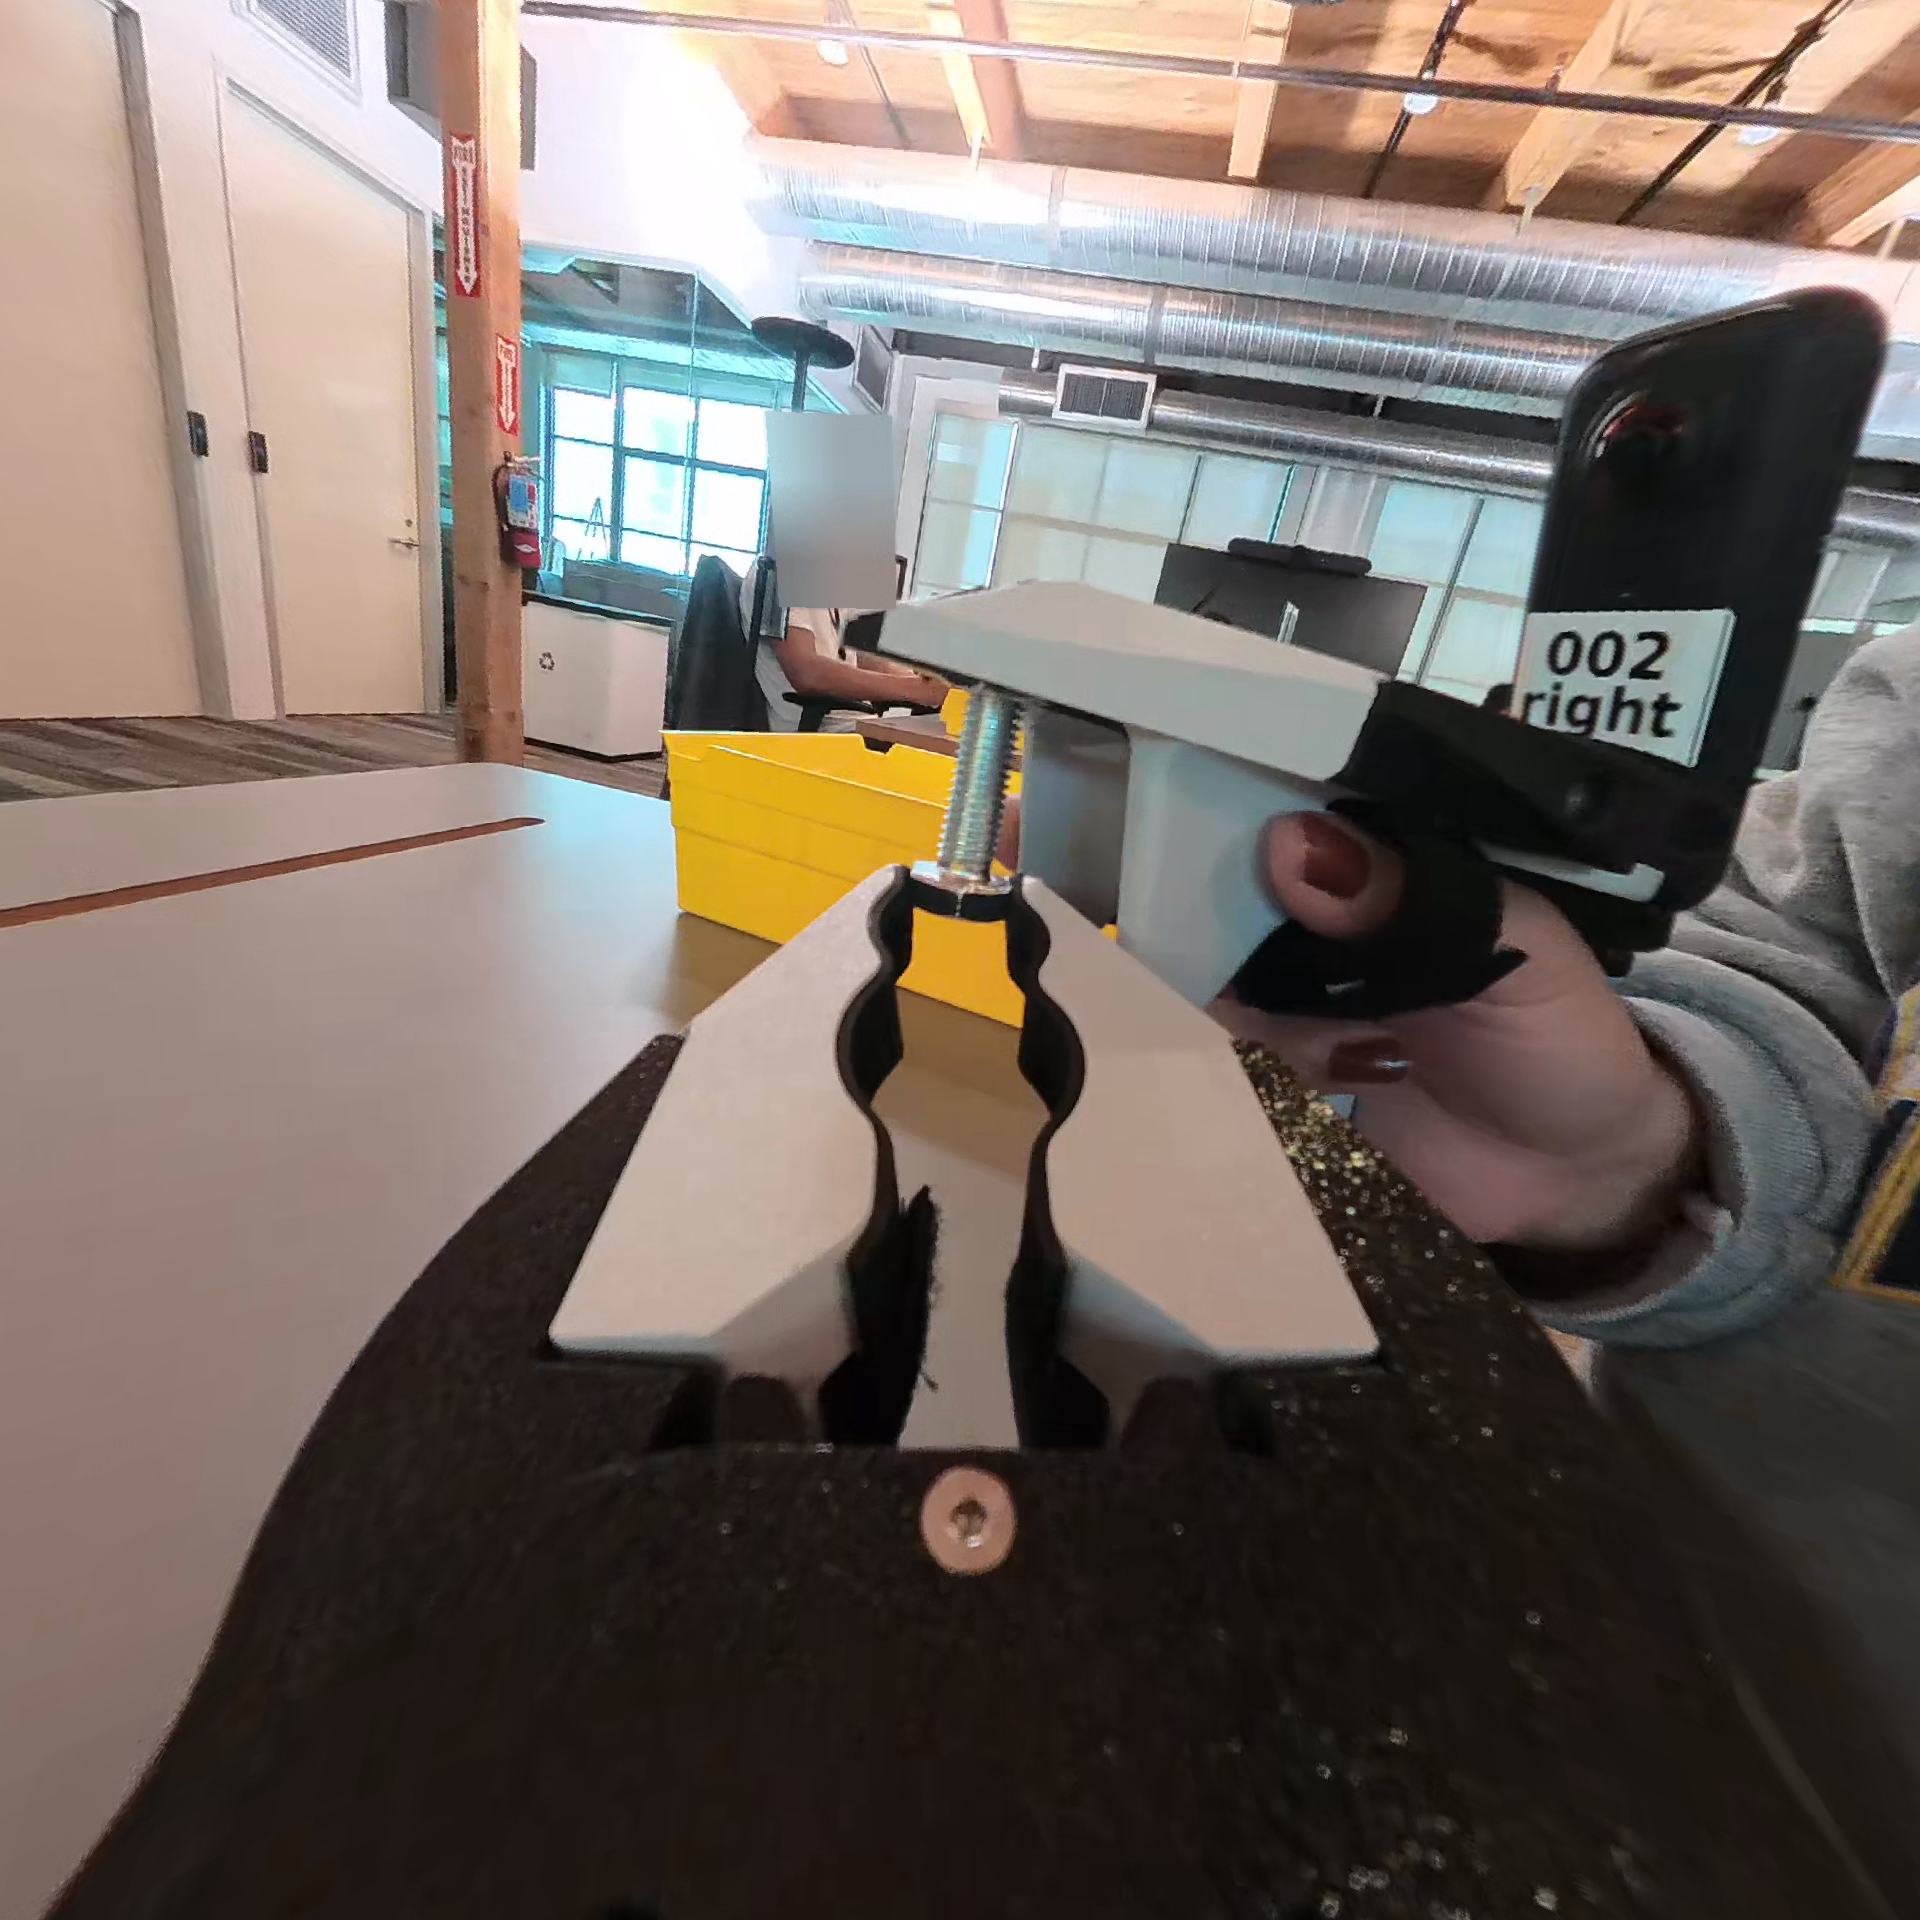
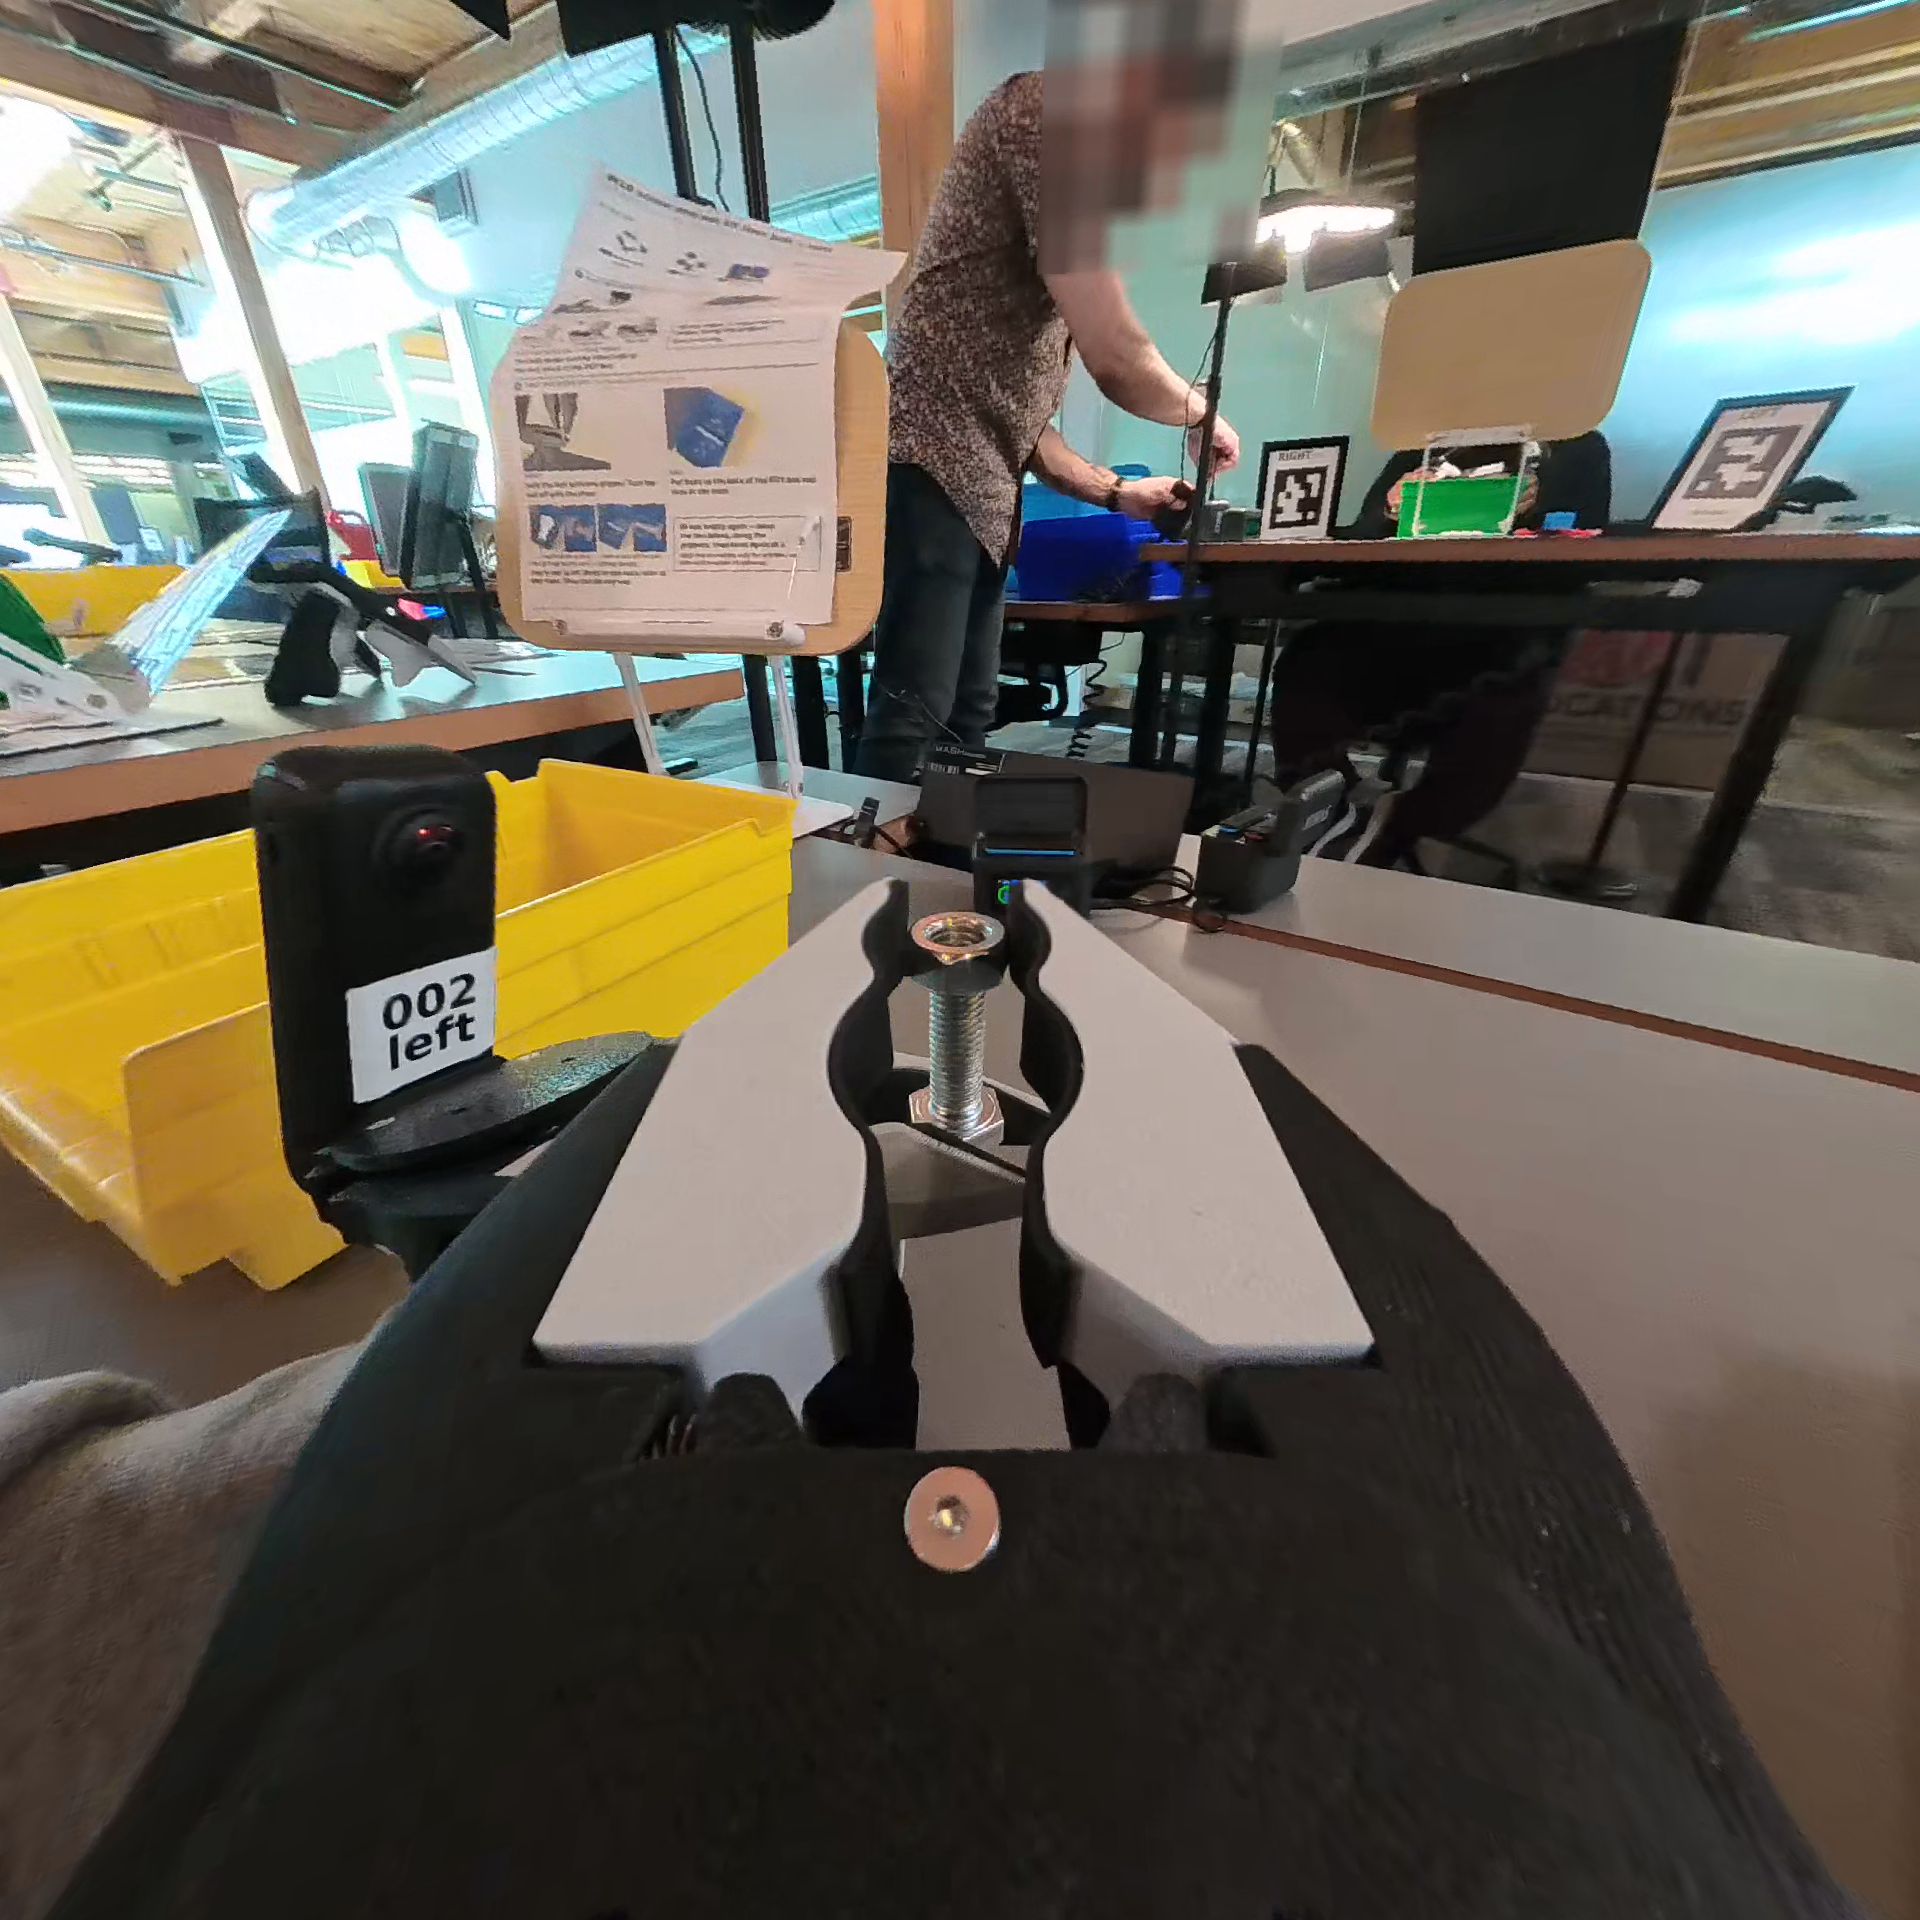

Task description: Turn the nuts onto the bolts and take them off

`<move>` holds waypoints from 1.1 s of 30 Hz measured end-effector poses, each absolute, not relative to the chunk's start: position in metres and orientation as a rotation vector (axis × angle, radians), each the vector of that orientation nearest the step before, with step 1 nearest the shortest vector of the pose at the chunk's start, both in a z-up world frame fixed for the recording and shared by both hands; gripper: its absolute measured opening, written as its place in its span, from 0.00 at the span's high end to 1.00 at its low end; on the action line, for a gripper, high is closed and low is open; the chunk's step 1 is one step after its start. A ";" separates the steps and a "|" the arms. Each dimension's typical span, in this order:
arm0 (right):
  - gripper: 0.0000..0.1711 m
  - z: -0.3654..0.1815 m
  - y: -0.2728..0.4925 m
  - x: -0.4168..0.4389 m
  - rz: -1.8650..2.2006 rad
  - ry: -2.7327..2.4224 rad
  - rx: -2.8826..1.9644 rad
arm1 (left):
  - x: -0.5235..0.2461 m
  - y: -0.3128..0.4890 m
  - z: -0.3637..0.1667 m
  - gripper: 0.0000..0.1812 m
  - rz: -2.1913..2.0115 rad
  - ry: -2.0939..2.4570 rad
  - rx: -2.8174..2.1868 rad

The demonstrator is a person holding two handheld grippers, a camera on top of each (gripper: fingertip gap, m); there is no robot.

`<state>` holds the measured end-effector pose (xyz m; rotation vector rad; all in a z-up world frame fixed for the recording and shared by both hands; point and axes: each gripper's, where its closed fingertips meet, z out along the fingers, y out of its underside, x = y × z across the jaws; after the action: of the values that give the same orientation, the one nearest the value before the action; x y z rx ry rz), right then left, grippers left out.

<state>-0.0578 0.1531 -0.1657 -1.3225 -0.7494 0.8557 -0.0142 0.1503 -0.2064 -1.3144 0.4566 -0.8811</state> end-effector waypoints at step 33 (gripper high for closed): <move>0.48 -0.165 0.116 -0.071 1.211 -1.153 -1.291 | -0.030 0.157 -0.207 0.92 -0.844 0.406 -1.329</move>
<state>-0.0713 0.1159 -0.1649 -1.2905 -1.1528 1.2106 -0.0304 0.1567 -0.2072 -1.3292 0.4056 -0.8445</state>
